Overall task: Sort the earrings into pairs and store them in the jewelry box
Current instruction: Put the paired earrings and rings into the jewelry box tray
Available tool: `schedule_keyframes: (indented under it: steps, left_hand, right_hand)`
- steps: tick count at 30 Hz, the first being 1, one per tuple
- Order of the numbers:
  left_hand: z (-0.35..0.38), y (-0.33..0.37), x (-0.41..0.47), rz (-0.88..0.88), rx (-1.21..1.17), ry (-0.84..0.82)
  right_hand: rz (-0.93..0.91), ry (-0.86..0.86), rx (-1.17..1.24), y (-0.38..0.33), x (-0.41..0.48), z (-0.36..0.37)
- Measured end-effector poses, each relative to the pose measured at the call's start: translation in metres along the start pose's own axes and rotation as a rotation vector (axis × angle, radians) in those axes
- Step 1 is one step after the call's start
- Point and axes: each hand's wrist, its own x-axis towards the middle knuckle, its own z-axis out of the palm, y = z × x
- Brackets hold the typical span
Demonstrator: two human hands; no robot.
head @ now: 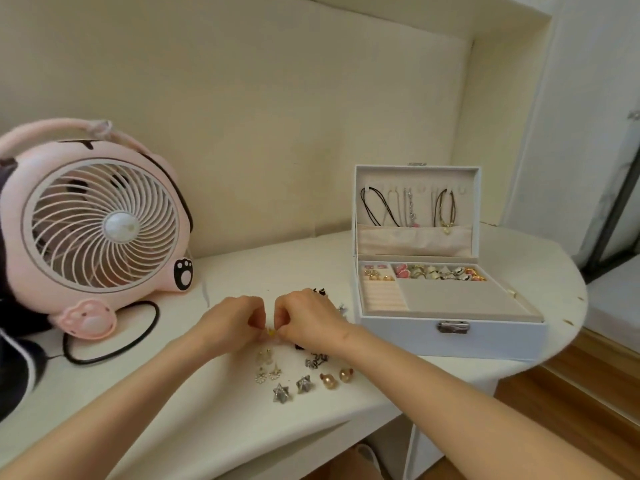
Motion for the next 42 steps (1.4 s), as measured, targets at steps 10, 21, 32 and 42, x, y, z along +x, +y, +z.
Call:
schedule_keyframes:
  steps: [10,21,32,42]
  left_hand:
    - [-0.016,0.062,0.015,0.252,-0.391,0.249]
    - [0.015,0.126,0.071,0.26,-0.309,0.221]
    - [0.018,0.136,0.083,0.305,0.06,0.249]
    - [0.022,0.136,0.08,0.395,0.286,0.382]
  right_hand:
    - [0.165,0.243,0.26,0.047,-0.022,-0.077]
    - [0.447,0.324,0.422,0.121,-0.037,-0.091]
    - [0.484,0.277,0.324,0.124,-0.025,-0.09]
    - [0.294,0.33,0.107,0.125,-0.035,-0.082]
